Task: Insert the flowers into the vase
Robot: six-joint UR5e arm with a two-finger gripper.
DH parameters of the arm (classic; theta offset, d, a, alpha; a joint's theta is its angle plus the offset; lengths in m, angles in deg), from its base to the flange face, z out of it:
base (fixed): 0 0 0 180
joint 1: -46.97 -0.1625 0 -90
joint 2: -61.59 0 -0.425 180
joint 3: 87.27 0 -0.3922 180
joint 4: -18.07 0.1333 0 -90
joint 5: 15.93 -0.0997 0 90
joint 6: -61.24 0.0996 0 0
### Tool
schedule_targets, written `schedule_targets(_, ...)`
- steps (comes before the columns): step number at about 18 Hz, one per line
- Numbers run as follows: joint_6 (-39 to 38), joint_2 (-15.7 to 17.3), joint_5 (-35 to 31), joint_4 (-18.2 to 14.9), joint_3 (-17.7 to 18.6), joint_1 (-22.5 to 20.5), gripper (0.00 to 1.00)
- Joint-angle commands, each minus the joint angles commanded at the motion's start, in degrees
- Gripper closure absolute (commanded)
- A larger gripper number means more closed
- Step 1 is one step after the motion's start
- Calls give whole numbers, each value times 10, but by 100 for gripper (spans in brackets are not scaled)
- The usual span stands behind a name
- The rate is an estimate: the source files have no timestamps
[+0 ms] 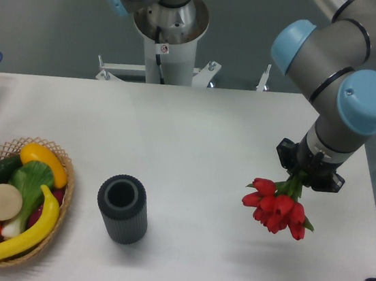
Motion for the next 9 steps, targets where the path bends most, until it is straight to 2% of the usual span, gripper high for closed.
schedule_targets(9, -1, 2, 23, 3, -6, 3, 100)
